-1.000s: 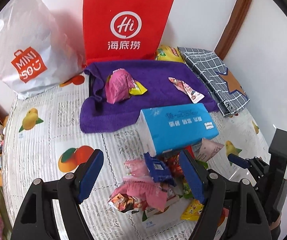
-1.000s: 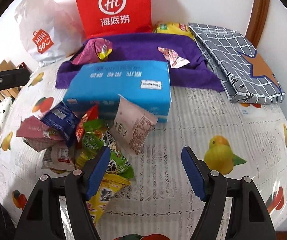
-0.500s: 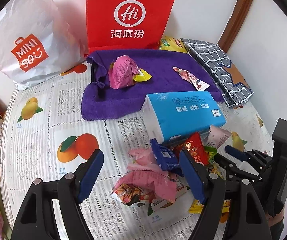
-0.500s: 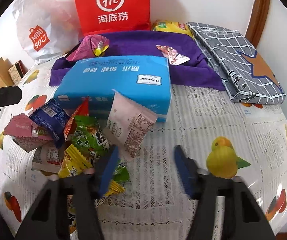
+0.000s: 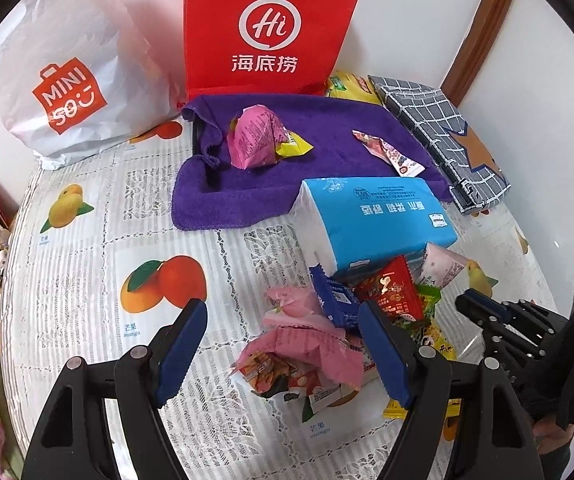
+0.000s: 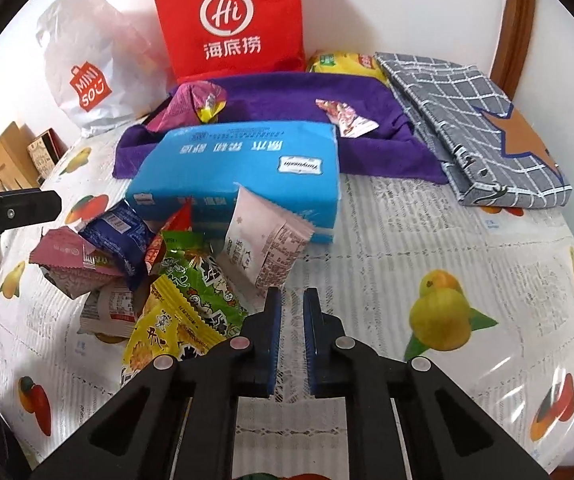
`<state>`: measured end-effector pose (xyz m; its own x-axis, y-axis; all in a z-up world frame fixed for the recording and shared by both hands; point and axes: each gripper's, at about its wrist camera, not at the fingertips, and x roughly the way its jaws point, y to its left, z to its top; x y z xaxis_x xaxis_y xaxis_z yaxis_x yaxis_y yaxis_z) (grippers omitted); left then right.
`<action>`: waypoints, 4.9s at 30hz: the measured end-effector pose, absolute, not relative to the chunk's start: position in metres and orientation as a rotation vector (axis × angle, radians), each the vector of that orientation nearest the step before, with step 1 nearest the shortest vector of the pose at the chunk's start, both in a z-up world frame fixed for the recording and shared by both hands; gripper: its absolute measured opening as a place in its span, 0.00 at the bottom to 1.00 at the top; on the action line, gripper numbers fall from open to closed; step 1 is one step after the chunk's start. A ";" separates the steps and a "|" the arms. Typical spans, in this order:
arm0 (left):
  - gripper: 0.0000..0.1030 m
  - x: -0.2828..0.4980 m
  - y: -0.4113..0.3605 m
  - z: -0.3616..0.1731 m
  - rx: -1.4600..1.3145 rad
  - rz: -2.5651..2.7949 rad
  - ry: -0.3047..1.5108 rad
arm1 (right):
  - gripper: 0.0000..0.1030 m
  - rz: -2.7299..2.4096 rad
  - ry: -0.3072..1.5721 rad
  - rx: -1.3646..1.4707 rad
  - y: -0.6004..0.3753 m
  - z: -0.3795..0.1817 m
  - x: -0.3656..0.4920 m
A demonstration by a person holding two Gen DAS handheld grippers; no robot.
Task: Organize snacks
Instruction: 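Grasp the yellow snack bag with the right tool while the left grasps the large pink bag, then carry the yellow bag and large pink bag over the purple towel with both tools, then open the right tool to drop the yellow bag on the towel while the left holds the pink bag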
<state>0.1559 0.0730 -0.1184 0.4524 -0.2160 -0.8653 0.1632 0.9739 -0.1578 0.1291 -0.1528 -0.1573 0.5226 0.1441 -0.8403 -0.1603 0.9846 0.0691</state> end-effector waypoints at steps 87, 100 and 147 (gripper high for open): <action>0.65 0.087 0.041 -0.125 -0.221 -0.094 1.015 | 0.57 0.486 1.001 -0.039 -0.200 -0.162 0.094; 0.65 0.098 0.025 -0.122 -0.230 -0.029 1.023 | 0.63 0.528 1.004 -0.043 -0.177 -0.173 0.116; 0.65 0.298 0.041 -0.054 -0.097 -0.222 0.893 | 0.43 0.267 0.735 -0.038 -0.156 -0.059 0.313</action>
<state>0.2984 0.0414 -0.0540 0.6059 -0.2324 -0.7609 0.1515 0.9726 -0.1764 0.3128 -0.1564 -0.0590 0.7092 0.2273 -0.6674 -0.2539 0.9654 0.0590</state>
